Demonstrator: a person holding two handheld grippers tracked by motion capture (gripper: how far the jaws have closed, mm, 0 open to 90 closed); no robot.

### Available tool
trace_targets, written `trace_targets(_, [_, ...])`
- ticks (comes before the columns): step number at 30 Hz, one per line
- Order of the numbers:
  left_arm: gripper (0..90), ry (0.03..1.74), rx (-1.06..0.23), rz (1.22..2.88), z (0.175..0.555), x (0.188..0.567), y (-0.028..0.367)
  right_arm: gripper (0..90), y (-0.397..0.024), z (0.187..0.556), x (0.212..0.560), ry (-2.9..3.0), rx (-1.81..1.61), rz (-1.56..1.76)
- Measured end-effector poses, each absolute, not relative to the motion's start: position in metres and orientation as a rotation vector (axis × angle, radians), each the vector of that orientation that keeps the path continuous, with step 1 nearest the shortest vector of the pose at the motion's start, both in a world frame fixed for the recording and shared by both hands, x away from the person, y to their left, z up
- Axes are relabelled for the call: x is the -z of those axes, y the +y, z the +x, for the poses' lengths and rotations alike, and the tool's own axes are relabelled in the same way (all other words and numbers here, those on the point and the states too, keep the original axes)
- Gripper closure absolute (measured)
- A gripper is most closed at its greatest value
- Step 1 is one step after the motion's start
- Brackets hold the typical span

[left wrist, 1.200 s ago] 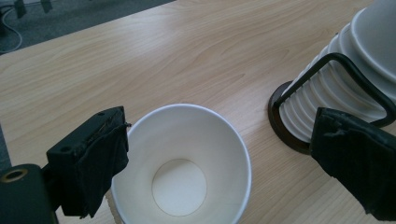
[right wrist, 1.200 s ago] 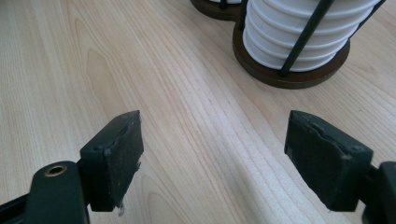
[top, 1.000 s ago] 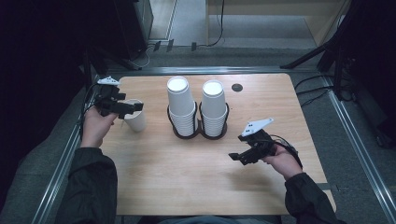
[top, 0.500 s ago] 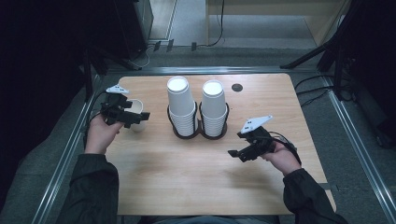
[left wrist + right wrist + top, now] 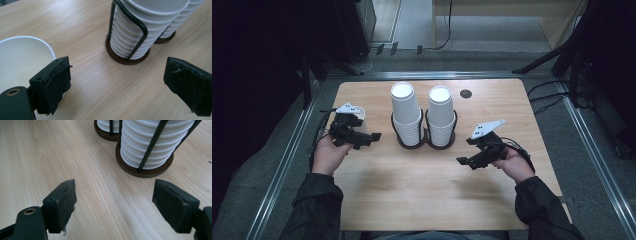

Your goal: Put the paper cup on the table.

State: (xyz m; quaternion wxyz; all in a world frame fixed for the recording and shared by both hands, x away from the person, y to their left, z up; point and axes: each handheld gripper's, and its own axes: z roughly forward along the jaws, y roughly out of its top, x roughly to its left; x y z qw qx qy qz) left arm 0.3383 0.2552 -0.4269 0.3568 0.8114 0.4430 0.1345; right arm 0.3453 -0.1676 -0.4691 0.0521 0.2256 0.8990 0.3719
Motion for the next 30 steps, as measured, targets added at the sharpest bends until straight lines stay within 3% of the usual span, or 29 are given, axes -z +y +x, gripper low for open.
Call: trace_targets(30, [7.4, 0.905, -0.221, 2.240, 0.313, 0.471, 0.175, 19.5, -0.163, 0.354, 0.473, 2.757, -1.130, 0.646])
